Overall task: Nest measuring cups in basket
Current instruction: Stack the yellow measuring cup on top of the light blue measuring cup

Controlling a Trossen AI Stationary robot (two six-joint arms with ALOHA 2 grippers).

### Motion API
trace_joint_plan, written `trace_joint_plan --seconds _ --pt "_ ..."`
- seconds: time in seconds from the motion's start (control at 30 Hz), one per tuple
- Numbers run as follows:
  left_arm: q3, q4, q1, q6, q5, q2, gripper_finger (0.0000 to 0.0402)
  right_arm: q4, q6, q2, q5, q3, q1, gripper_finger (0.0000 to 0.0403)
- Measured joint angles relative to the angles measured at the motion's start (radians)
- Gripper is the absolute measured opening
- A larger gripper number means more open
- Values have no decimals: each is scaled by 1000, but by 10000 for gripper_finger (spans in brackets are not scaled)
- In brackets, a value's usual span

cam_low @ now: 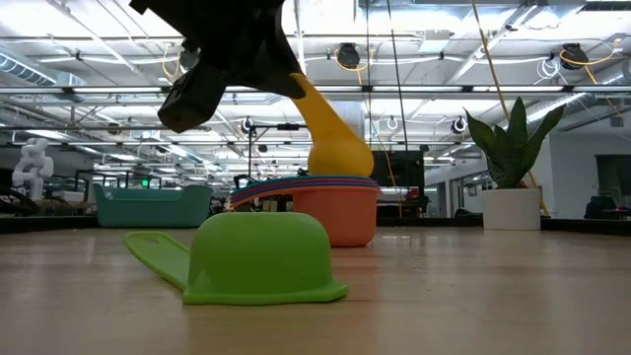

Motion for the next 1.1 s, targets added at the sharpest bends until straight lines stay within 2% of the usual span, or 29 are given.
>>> trace_joint_plan --seconds 0.2,0.5,0.67,0.87,1.1 --pt "0 -42 5 -26 0 0 92 1 0 0 0 0 0 77" --pt "1 -100 3 -195 3 0 173 2 1 0 0 0 0 77" --pt "1 -162 4 -318 71 0 207 2 1 0 0 0 0 77" --pt "1 -230 5 -438 176 0 220 2 1 0 0 0 0 77" --pt "1 -314 11 -562 252 0 207 2 1 0 0 0 0 77"
